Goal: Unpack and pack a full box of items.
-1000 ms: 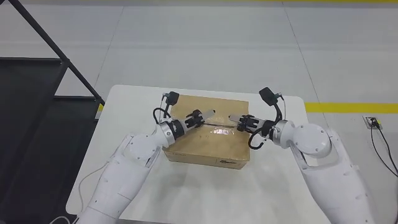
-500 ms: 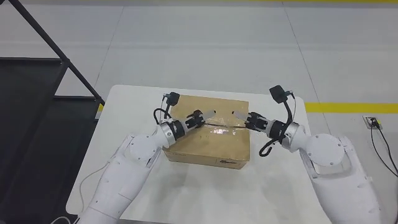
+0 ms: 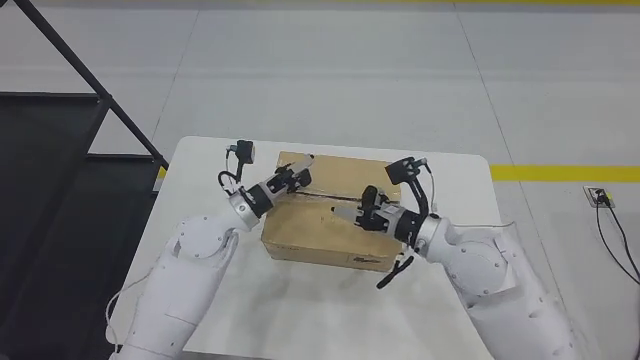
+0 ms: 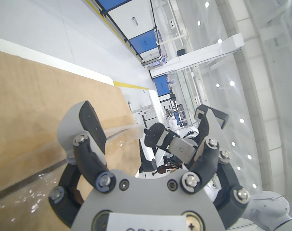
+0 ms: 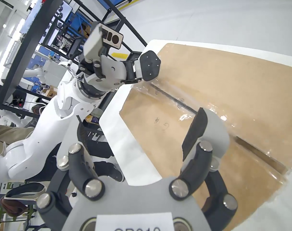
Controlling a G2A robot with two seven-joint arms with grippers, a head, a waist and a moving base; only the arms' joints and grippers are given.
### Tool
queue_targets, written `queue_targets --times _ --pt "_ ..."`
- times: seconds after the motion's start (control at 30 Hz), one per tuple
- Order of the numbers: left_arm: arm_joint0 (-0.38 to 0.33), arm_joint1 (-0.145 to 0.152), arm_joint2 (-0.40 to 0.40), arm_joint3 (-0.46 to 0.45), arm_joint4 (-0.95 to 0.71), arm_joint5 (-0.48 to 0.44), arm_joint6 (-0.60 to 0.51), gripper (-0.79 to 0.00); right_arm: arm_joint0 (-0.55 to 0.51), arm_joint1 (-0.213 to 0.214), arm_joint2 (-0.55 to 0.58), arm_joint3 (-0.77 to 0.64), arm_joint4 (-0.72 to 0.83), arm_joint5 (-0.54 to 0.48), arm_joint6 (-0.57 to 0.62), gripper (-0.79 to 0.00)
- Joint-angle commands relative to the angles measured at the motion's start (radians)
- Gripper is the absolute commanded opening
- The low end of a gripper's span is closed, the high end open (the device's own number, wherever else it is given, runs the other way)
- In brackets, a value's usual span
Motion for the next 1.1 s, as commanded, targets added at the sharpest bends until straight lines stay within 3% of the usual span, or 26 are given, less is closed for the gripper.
queue_targets --times 0.0,0.23,0.47,1.07 --pt "0.031 0.009 -0.042 -0.026 -0.020 -0.006 -0.005 0.000 0.020 -0.007 -0.034 0.021 -0.008 -0.018 -0.022 0.000" --pt "0.163 0.039 -0.165 -0.143 -0.042 -0.025 -0.019 0.000 0.114 -0.039 -0.148 0.144 -0.047 0.024 -0.070 0.000" --pt "0.247 0.055 -0.227 -0.226 -0.044 -0.029 -0.019 0.000 0.162 -0.058 -0.145 0.245 0.013 0.094 -0.122 0.000" --pt "0.249 0.064 -0.218 -0.235 -0.044 -0.025 -0.021 0.000 0.043 -0.021 0.076 0.219 0.170 0.128 -0.041 0.000"
